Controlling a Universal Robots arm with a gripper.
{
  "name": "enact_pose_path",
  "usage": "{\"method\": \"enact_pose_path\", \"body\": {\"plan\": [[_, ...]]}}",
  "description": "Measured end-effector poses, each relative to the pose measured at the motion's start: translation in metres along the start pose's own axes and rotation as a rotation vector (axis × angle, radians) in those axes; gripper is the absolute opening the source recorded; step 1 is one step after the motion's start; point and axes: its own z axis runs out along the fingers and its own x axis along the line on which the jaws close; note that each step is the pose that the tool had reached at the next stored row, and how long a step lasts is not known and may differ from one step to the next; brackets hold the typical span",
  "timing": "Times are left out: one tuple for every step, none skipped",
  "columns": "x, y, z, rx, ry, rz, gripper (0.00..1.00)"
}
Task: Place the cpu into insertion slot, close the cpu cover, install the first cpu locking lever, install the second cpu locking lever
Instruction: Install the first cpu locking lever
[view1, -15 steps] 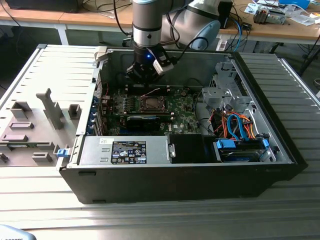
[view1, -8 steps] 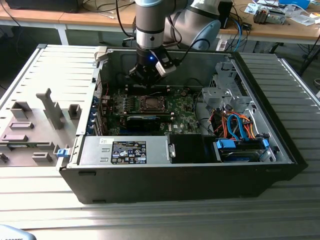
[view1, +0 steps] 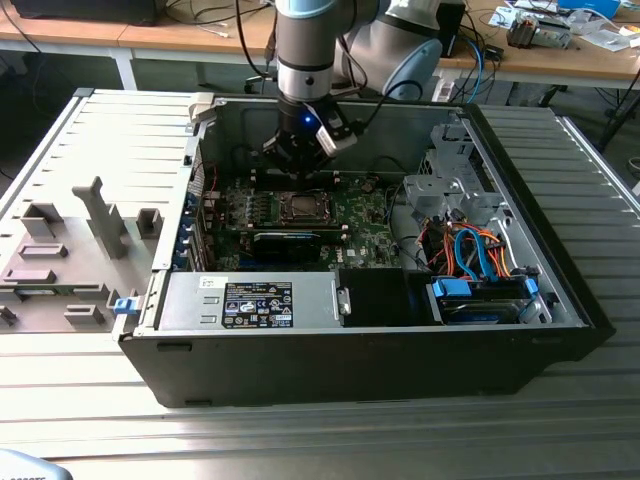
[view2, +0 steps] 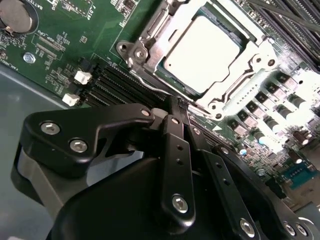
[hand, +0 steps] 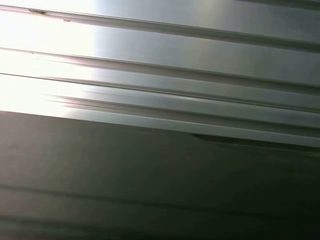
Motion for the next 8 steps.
{"method": "enact_pose_path", "body": {"plan": [[-0.0009, -0.0001, 0.0005, -0.0001, 0.0, 0.0, 0.11], [-0.0017, -0.0002, 0.001, -0.0001, 0.0, 0.0, 0.11], [-0.0027, -0.0003, 0.0015, -0.0001, 0.0, 0.0, 0.11], [-0.0034, -0.0004, 0.0018, 0.0, 0.0, 0.0, 0.11], [-0.0044, -0.0005, 0.0023, 0.0, 0.0001, 0.0, 0.11], [-0.0052, -0.0006, 0.0026, 0.0, 0.0002, 0.0, 0.11], [-0.0065, -0.0008, 0.0031, 0.0001, 0.0004, 0.0, 0.11], [-0.0071, -0.0009, 0.0033, 0.0002, 0.0004, 0.0, 0.11]]}}
